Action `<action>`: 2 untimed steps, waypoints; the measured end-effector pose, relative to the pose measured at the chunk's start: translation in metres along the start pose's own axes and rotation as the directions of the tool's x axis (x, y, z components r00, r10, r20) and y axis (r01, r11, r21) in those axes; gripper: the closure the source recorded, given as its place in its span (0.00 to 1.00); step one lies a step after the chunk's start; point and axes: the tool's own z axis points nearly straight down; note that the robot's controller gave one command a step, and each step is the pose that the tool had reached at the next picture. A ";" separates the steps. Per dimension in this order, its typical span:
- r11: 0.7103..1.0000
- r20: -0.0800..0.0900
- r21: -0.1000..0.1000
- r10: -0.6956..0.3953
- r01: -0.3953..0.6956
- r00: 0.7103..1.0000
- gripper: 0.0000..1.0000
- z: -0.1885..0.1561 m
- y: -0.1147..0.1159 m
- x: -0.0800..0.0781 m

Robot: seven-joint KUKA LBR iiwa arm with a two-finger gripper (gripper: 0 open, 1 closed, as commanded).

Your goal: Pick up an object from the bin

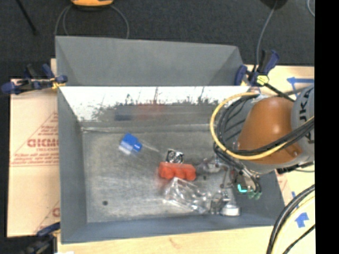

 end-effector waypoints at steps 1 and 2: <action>0.983 0.018 0.003 -0.183 0.183 0.983 0.00 0.052 0.010 -0.004; 0.993 0.011 -0.002 -0.120 0.120 0.993 0.00 0.033 0.043 -0.002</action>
Offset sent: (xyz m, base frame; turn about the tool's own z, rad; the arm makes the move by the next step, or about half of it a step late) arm -0.0013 0.0137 -0.0772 -0.2120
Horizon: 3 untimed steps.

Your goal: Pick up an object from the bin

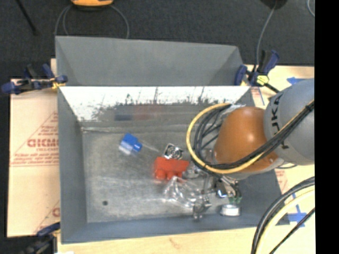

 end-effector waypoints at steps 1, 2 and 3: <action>0.999 0.001 0.001 0.050 -0.050 0.999 0.00 0.013 0.005 -0.021; 0.999 0.013 0.001 0.046 -0.046 0.999 0.00 0.024 0.006 -0.063; 0.989 -0.005 -0.001 0.150 -0.150 0.989 0.00 0.039 -0.015 -0.114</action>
Offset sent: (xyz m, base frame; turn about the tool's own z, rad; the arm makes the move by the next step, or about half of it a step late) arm 0.0182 0.0071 -0.0143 0.0528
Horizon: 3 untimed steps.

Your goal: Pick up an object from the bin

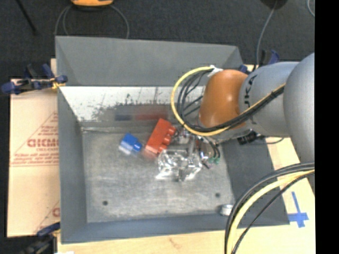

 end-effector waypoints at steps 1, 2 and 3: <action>1.000 0.008 0.002 -0.002 0.002 1.000 1.00 -0.003 0.000 -0.001; 1.000 0.004 0.004 -0.006 0.006 1.000 1.00 -0.026 -0.001 -0.003; 1.000 0.003 0.005 -0.007 0.007 1.000 1.00 -0.042 -0.002 -0.003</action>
Offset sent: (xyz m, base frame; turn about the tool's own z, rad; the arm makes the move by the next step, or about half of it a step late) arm 0.0000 0.0000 0.0000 0.0000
